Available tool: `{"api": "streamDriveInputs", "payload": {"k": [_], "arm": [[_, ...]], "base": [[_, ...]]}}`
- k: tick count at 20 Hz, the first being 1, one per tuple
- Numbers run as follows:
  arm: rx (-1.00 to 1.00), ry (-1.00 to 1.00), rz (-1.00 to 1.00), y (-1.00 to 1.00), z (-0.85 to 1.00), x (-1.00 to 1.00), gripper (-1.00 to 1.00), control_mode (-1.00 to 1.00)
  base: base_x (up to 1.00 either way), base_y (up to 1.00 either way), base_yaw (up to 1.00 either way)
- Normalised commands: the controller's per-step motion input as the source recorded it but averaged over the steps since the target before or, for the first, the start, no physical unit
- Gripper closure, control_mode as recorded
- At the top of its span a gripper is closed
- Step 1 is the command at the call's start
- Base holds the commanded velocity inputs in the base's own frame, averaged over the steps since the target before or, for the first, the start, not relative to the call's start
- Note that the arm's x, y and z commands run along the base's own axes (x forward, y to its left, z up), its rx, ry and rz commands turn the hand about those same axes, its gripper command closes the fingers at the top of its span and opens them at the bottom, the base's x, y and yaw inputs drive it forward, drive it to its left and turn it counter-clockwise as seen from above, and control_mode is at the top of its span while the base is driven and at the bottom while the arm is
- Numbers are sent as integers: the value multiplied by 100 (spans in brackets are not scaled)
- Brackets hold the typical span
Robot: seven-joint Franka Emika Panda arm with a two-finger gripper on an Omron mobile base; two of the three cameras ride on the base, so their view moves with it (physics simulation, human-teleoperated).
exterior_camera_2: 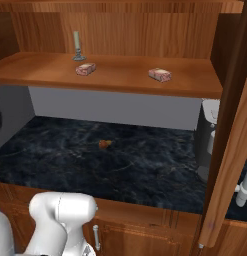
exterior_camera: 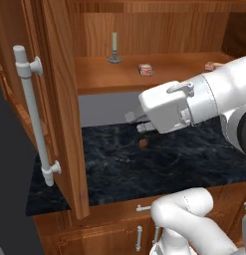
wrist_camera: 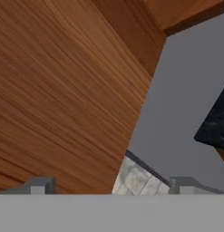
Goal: Pick the bar soap and bar soap from the cabinet and place them on the counter.
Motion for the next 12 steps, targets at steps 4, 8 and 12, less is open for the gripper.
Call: {"api": "streamDriveInputs", "payload": {"k": [4,8,12], "arm": [[-1,-17,-16,-34,0,0,-100,-100],[0,-6,-19,-34,3,1,-100,-100],[0,-12,-18,-36,6,0,-100,-100]], "base": [[0,0,0],[0,0,0],[0,0,0]]}}
